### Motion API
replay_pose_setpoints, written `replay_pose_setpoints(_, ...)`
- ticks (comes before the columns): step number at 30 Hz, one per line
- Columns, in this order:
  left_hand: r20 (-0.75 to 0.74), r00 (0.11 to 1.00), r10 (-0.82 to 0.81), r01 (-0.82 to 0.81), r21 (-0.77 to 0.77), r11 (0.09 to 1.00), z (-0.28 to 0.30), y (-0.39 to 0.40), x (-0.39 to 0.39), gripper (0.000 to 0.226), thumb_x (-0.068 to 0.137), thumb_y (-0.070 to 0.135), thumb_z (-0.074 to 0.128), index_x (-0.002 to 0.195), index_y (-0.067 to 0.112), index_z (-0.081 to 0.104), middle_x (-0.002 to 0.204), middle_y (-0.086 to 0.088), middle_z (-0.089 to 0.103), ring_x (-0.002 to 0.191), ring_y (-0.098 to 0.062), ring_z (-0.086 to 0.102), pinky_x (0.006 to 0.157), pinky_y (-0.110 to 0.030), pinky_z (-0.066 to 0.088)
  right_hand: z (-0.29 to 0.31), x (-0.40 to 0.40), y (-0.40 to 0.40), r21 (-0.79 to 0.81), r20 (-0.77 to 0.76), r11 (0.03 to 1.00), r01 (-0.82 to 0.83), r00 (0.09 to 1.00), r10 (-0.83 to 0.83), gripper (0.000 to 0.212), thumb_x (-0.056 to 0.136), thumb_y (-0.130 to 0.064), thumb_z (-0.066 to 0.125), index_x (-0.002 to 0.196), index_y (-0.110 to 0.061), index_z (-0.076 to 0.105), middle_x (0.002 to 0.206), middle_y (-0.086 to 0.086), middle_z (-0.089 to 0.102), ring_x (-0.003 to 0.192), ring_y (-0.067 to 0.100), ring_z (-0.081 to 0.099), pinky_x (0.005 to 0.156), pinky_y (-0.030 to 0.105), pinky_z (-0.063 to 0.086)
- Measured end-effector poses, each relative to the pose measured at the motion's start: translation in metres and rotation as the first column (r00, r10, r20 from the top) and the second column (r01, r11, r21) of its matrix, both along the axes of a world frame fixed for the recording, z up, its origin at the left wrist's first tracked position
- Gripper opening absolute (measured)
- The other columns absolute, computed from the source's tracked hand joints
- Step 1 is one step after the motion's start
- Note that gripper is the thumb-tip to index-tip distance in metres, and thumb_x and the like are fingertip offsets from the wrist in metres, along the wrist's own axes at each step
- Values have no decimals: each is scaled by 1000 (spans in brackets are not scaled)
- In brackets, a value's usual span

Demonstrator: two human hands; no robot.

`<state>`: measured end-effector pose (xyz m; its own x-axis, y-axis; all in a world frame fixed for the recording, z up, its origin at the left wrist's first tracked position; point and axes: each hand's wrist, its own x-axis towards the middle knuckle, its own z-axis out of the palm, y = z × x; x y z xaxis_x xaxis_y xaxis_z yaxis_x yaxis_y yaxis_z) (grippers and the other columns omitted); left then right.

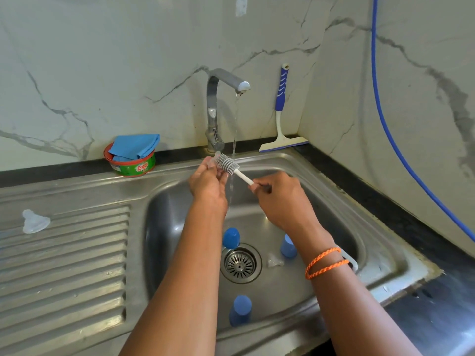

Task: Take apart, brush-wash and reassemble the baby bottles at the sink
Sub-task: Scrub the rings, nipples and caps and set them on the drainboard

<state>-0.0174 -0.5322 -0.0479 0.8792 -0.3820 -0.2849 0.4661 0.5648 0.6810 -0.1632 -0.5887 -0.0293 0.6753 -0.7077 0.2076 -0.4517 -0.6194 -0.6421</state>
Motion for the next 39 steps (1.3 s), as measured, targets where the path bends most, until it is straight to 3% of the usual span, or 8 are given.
replay_pose_setpoints(4, 178, 983, -44, 12, 177, 984, -4, -9, -3, 37, 103, -4, 54, 139, -1, 60, 85, -11, 69, 81, -20, 65, 88, -32, 62, -3, 3, 11, -65, 7, 993, 98, 995, -97, 25, 105, -31, 53, 88, -21, 69, 77, 6, 59, 67, 32, 53, 59, 34, 42)
replay_pose_setpoints(8, 274, 955, -115, 47, 243, 969, -3, -10, -13, 34, 101, -5, 57, 134, 0, 65, 99, -14, 74, 87, -22, 68, 78, -25, 62, -5, 9, 17, -114, 29, 974, 198, 980, -196, 30, 107, -37, 51, 93, -16, 67, 89, 12, 65, 78, 40, 59, 68, 39, 50)
replay_pose_setpoints(19, 132, 985, 114, -141, 216, 966, -6, -3, -6, 26, 99, -1, 64, 124, 2, 72, 91, -10, 77, 84, -21, 74, 87, -34, 64, 2, 0, 9, -49, -20, 998, 29, 999, -30, 23, 102, -31, 58, 89, -24, 75, 75, 4, 61, 68, 31, 57, 61, 38, 51)
replay_pose_setpoints(22, 192, 981, 40, -93, 273, 957, -6, -6, -11, 26, 99, -7, 59, 112, 8, 75, 69, -2, 70, 69, -18, 63, 71, -29, 57, 0, 2, 10, -52, -19, 997, 56, 998, -57, 22, 103, -32, 56, 96, -25, 76, 79, 4, 62, 72, 32, 60, 64, 38, 51)
replay_pose_setpoints(25, 286, 956, -61, -34, 317, 948, -6, -11, -21, 33, 98, -9, 55, 85, 16, 72, 73, -8, 65, 66, -18, 55, 71, -34, 51, 0, 4, 15, -57, -3, 992, 115, 993, -116, 24, 105, -30, 54, 106, -23, 77, 92, 8, 66, 83, 37, 63, 74, 40, 54)
replay_pose_setpoints(30, 286, 922, -262, 171, 306, 936, 1, -7, -27, 33, 95, -13, 57, 82, 14, 69, 85, -16, 66, 68, -18, 55, 64, -25, 53, -2, 13, 10, -64, 6, 983, 173, 985, -173, 24, 104, -30, 52, 95, -20, 72, 90, 9, 67, 82, 37, 62, 68, 36, 45)
replay_pose_setpoints(35, 156, 984, -84, 47, 230, 972, -3, -6, -18, 21, 96, -9, 64, 114, -3, 71, 95, -19, 73, 81, -21, 68, 75, -25, 63, 0, 11, 11, -46, 3, 995, 85, 996, -85, 26, 103, -32, 56, 80, -21, 64, 80, 8, 62, 71, 34, 59, 62, 35, 46)
replay_pose_setpoints(39, 129, 991, 32, -57, 198, 979, -3, -8, -19, 20, 98, -2, 67, 117, 0, 72, 96, -13, 76, 86, -21, 74, 85, -32, 64, 3, 4, 8, -60, -6, 997, 55, 998, -55, 21, 102, -29, 58, 90, -23, 73, 78, 6, 63, 72, 33, 62, 61, 37, 50)
